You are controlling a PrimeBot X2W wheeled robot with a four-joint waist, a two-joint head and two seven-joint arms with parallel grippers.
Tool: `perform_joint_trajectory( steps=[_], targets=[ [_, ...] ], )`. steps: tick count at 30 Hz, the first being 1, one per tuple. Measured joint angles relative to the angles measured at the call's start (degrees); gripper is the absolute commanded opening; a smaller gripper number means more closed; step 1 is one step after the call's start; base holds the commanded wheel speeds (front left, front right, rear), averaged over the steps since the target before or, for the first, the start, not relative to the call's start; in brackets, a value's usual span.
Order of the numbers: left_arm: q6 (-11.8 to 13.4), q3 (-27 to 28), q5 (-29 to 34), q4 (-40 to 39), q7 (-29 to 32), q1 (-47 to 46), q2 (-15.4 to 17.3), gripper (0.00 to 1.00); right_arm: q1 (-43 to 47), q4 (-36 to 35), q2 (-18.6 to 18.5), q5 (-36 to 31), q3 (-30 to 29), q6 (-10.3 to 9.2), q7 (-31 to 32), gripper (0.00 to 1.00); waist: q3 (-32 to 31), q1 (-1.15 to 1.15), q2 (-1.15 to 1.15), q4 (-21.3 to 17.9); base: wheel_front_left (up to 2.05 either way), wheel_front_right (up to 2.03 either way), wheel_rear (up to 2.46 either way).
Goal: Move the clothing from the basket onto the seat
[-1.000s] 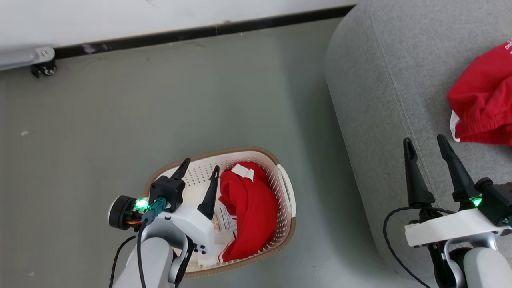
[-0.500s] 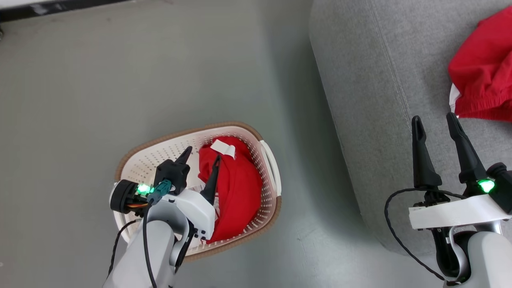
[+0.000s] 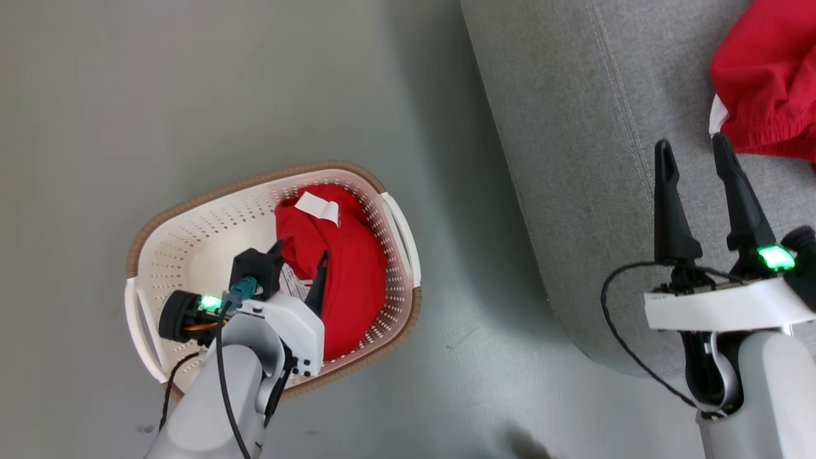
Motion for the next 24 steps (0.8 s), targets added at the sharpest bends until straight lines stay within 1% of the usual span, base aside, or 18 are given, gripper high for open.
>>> perform_joint_trajectory(
  steps=[5,8,12,18,24],
  targets=[
    [0.0,0.6,0.0,1.6,0.0,-2.6,0.2,1.00,-2.9,1.2,0.0,0.4,1.3,0.00,-0.8,1.00,2.3,0.00,0.00,-1.5,0.00,0.00,0.00],
    [-1.1,0.6,-0.9,2.5,0.5,-3.2,0.2,1.00,-2.9,1.6,0.0,1.0,1.7,0.00,-1.4,1.00,3.4,0.00,0.00,-2.2,0.00,0.00,0.00],
    [-1.5,0.6,-1.0,3.9,0.9,-3.5,0.4,1.00,-3.9,2.4,0.0,1.4,2.3,0.00,-2.0,1.00,4.6,0.00,0.00,-3.1,0.00,0.00,0.00],
    [-1.5,1.0,-1.0,5.4,1.4,-5.6,1.8,1.00,-6.4,3.4,0.0,2.0,3.0,0.00,-2.9,1.00,6.3,0.00,0.00,-4.5,0.00,0.00,0.00],
    [-1.5,1.7,-1.0,7.3,2.0,-5.8,2.3,1.00,-6.5,5.0,0.0,3.0,3.4,0.00,-3.7,1.00,7.7,0.00,0.00,-5.7,0.00,0.00,0.00]
  ],
)
